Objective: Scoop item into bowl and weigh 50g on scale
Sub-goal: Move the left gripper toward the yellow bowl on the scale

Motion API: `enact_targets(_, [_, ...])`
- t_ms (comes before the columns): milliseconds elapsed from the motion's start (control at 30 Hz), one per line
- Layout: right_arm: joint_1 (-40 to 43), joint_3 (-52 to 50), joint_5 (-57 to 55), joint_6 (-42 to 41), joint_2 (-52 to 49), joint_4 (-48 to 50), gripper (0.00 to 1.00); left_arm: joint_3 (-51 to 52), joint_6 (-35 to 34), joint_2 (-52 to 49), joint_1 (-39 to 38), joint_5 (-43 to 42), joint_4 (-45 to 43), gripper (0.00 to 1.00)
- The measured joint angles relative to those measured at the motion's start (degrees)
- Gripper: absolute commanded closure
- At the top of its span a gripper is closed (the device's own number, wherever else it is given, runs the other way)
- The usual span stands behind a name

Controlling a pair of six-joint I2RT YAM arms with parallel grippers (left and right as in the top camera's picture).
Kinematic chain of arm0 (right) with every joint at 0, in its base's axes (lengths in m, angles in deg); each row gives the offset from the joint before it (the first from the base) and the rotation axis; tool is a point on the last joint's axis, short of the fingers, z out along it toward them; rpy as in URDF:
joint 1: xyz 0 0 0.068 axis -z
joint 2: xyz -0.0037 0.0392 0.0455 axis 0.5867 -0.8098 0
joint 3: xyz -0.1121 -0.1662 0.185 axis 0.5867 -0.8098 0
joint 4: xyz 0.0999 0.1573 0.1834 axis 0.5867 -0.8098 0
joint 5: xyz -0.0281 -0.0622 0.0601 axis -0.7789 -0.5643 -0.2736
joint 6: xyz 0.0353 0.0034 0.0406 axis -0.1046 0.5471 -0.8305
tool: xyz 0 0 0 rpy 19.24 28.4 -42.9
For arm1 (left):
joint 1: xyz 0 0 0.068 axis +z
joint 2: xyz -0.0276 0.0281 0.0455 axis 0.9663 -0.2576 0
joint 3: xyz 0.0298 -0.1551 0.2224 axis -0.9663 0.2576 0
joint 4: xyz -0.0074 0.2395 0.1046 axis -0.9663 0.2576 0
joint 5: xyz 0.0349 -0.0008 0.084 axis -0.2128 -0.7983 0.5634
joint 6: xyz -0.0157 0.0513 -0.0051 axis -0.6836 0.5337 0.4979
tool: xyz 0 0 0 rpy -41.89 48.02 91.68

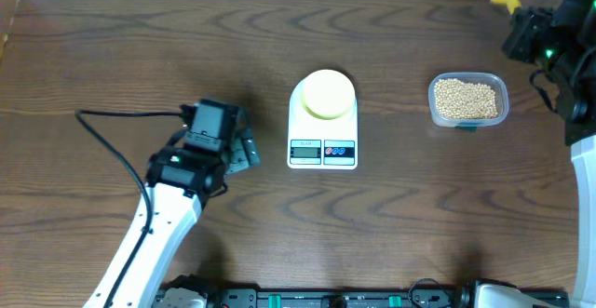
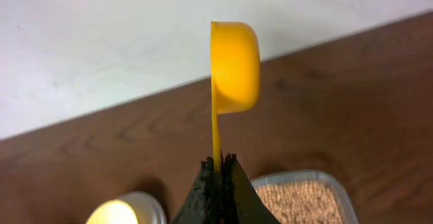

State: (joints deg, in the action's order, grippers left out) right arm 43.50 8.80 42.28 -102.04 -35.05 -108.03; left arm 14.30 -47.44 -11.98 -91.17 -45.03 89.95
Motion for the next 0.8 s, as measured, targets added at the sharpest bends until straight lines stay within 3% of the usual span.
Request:
enact_targets(500, [0.04,0.02,-8.07,-0.13,0.0,7.85,0.99,0.0,0.0,0.0,1.22,0.17,0.0,0.04])
enact_targets(800, [0.04,0.02,-8.52,-8.35,-0.33,11.91,0.99,0.0,0.0,0.0,1.22,0.17,0.02,0.04])
